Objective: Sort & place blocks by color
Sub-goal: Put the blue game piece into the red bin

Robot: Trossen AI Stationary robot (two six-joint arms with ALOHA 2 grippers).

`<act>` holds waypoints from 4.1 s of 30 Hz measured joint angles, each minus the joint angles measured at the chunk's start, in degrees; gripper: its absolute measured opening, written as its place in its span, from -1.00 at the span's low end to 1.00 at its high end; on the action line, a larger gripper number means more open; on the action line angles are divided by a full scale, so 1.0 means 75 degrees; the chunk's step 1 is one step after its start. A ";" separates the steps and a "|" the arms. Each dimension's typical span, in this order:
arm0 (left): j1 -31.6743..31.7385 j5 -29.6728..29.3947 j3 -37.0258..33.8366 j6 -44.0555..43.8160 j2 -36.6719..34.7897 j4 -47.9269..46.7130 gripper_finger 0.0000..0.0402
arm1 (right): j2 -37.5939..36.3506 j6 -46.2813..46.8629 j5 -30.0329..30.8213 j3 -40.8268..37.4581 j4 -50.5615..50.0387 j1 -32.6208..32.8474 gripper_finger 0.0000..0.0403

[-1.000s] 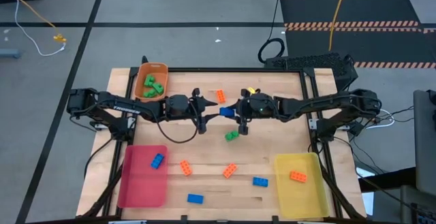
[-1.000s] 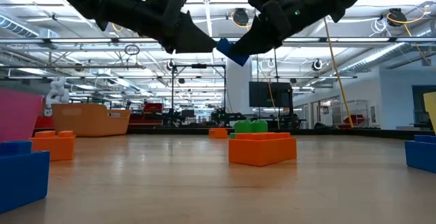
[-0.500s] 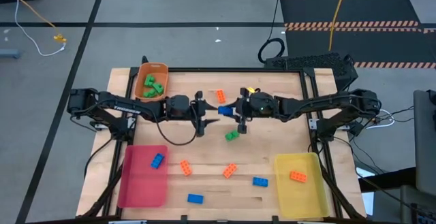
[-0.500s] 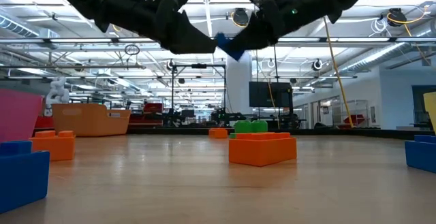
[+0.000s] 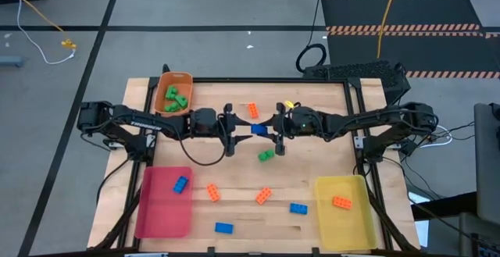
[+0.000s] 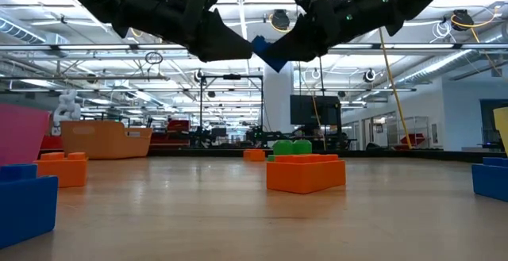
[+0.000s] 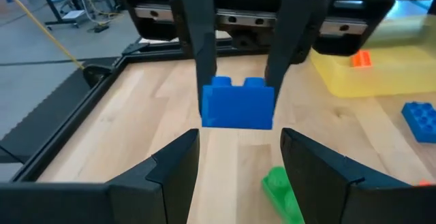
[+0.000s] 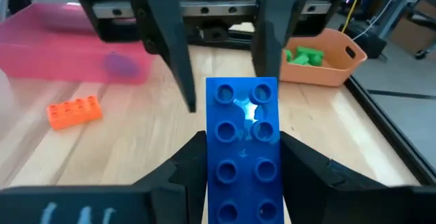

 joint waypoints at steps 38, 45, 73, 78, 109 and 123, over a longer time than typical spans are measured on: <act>-0.0024 -0.0143 0.0000 -0.0654 -0.0003 0.0005 -0.06 | 0.0644 0.0219 -0.0224 -0.0006 0.0901 0.0007 -0.34; -0.0036 -0.0146 0.0000 -0.0804 -0.0003 0.0005 -0.32 | 0.0644 0.0441 -0.0217 -0.0006 0.0840 0.0007 0.03; -0.0154 -0.0685 0.0012 -0.1626 -0.1590 -0.3429 -0.20 | -0.1238 -0.0077 0.1262 -0.0015 -0.2588 0.0004 0.42; -0.0572 -0.0685 0.0009 -0.2643 -0.2123 -0.4737 -0.31 | -0.1644 -0.0098 0.2028 -0.0159 -0.3061 -0.0002 0.42; -0.5668 -0.0109 0.0000 -0.8777 -0.3331 -0.7430 -0.30 | -0.3556 0.0198 0.2026 -0.1408 -0.2448 -0.0503 0.42; -0.7269 0.0737 0.0000 -1.2554 -0.3619 -0.9884 -0.24 | -0.3553 0.0140 0.2004 -0.1408 -0.1861 -0.0500 0.42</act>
